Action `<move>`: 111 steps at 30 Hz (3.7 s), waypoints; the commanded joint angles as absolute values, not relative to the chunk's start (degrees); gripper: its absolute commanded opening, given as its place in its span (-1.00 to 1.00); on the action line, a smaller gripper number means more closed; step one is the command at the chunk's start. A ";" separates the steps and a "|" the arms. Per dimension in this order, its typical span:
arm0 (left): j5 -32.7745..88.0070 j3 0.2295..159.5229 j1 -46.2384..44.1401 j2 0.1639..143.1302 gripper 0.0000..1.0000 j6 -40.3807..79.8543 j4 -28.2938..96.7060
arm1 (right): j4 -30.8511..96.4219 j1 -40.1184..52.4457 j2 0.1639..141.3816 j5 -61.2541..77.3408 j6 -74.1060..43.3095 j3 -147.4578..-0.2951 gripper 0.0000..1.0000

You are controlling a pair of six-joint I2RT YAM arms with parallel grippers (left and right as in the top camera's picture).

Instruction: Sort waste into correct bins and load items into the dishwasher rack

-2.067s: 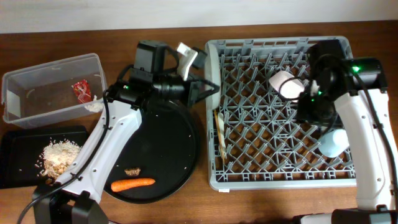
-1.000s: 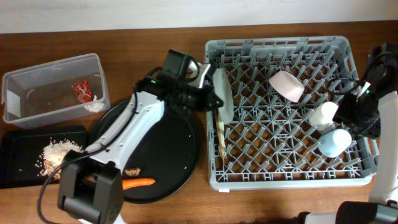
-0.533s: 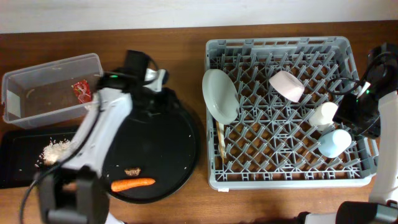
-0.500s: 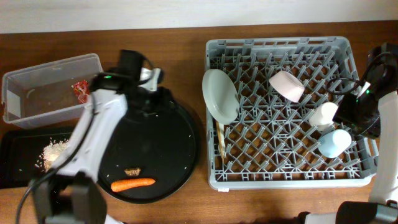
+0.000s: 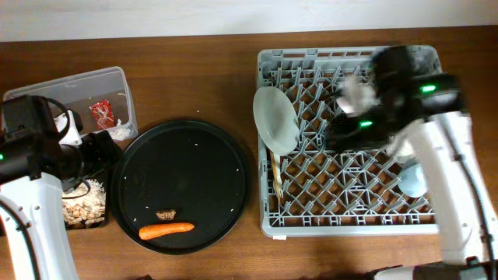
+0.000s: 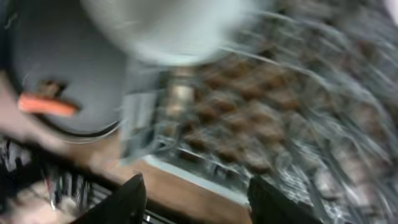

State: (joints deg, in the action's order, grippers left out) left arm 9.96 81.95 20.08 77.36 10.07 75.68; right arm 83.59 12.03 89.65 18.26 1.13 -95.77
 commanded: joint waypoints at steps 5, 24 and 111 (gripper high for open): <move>6.22 81.25 20.84 77.67 0.71 10.63 76.27 | 72.36 43.16 93.97 11.55 -4.34 -95.68 0.27; 19.49 61.87 15.62 77.65 0.74 11.92 77.34 | 83.81 19.38 92.40 4.23 -7.25 -95.68 0.32; 14.85 56.40 37.12 79.48 -0.13 19.49 48.45 | 84.20 2.96 92.40 4.38 -3.40 -88.66 0.32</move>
